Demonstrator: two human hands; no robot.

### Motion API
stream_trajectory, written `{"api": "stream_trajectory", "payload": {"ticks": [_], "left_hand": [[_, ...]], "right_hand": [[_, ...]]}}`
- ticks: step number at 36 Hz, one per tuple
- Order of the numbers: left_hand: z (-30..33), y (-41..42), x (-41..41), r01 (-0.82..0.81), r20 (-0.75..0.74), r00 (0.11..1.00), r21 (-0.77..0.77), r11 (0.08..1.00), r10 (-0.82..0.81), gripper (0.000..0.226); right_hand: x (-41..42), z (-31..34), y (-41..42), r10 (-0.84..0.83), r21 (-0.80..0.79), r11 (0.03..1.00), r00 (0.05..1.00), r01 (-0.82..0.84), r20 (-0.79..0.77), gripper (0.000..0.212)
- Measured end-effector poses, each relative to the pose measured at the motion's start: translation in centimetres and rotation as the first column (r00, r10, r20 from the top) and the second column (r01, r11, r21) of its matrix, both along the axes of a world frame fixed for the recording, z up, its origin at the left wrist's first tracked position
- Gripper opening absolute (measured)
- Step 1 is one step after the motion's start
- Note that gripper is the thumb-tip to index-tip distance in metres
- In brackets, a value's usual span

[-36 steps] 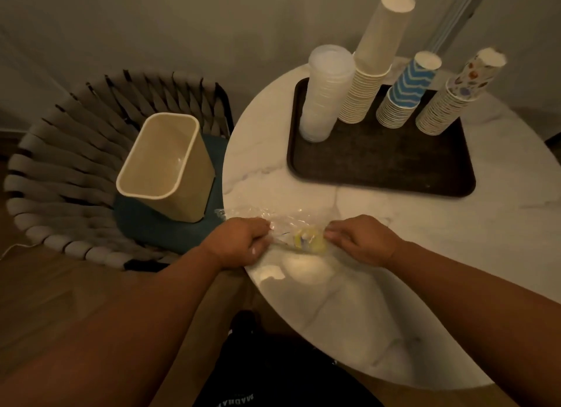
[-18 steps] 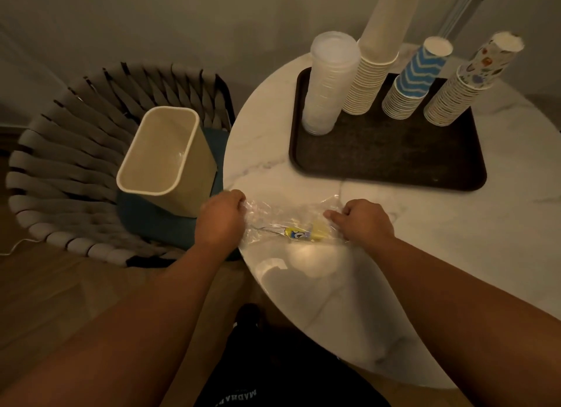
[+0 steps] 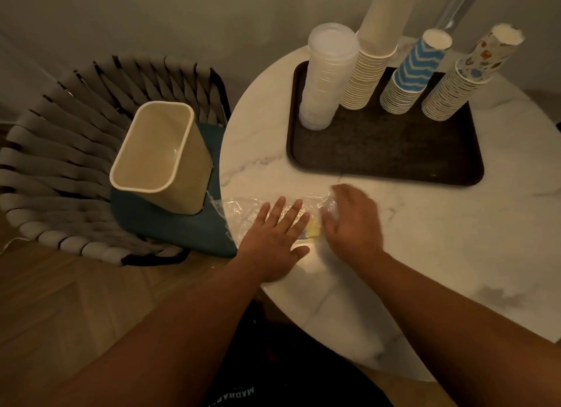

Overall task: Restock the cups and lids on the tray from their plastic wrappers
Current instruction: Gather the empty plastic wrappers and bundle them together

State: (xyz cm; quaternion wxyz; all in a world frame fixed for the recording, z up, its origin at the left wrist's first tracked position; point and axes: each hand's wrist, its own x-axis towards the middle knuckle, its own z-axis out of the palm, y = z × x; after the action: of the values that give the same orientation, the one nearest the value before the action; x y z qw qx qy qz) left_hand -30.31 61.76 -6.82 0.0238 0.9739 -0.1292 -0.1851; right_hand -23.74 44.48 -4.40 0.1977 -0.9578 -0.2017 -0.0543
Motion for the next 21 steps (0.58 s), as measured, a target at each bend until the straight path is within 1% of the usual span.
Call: {"api": "stream_trajectory", "payload": {"ticks": [1, 2, 3, 4, 6, 8, 10, 14, 16, 19, 20, 21], "left_hand": [[-0.1, 0.0, 0.0, 0.0, 0.006, 1.0, -0.002, 1.0, 0.0, 0.07], [-0.3, 0.1, -0.1, 0.008, 0.017, 1.0, 0.0, 1.0, -0.008, 0.071], [-0.4, 0.3, -0.1, 0.019, 0.031, 0.999, 0.003, 1.0, -0.019, 0.073], [-0.5, 0.4, -0.2, 0.024, 0.046, 0.999, -0.001, 1.0, -0.024, 0.075], [-0.5, 1.0, -0.4, -0.008, 0.057, 0.998, -0.034, 0.999, 0.01, 0.074], [-0.4, 1.8, -0.7, -0.049, 0.039, 0.998, -0.037, 0.998, 0.051, 0.074], [-0.2, 2.8, -1.3, -0.065, 0.021, 0.998, 0.0, 0.998, 0.065, 0.075], [-0.2, 4.7, -2.2, -0.153, -0.006, 0.988, 0.008, 0.988, 0.153, 0.078], [0.0, 4.9, -2.3, -0.198, -0.013, 0.98, 0.031, 0.98, 0.198, 0.078], [1.1, 3.4, -2.0, -0.281, 0.022, 0.96, 0.099, 0.955, 0.28, 0.07], [1.6, 2.5, -1.8, -0.284, 0.056, 0.959, 0.094, 0.954, 0.279, 0.068], [2.1, 1.5, -1.5, -0.253, 0.096, 0.964, 0.069, 0.965, 0.246, 0.066]], "right_hand": [[-0.7, -0.6, 0.3, 0.219, -0.054, 0.974, 0.976, -0.219, 0.006, 0.056], [-1.4, -1.3, 0.5, 0.384, -0.14, 0.912, 0.922, -0.387, -0.045, 0.06], [-1.9, -2.1, 0.5, 0.45, -0.209, 0.858, 0.883, -0.469, -0.131, 0.065], [-2.2, -2.7, 0.4, 0.437, -0.243, 0.841, 0.872, -0.483, -0.22, 0.071], [-2.0, -3.1, -0.1, 0.323, -0.279, 0.866, 0.89, -0.414, -0.321, 0.081], [-1.5, -3.3, -0.5, 0.274, -0.342, 0.858, 0.904, -0.384, -0.327, 0.084], [-1.0, -3.2, -0.8, 0.262, -0.38, 0.844, 0.909, -0.38, -0.325, 0.084], [-0.6, -3.0, -1.3, 0.206, -0.399, 0.847, 0.909, -0.351, -0.363, 0.09], [-0.4, -2.9, -1.3, 0.182, -0.399, 0.853, 0.909, -0.336, -0.375, 0.09], [-0.5, -2.7, -1.0, 0.164, -0.382, 0.865, 0.904, -0.324, -0.396, 0.087], [-0.7, -2.7, -0.9, 0.158, -0.369, 0.873, 0.901, -0.318, -0.404, 0.087], [-0.8, -2.7, -0.7, 0.148, -0.358, 0.882, 0.901, -0.307, -0.408, 0.087]]}}
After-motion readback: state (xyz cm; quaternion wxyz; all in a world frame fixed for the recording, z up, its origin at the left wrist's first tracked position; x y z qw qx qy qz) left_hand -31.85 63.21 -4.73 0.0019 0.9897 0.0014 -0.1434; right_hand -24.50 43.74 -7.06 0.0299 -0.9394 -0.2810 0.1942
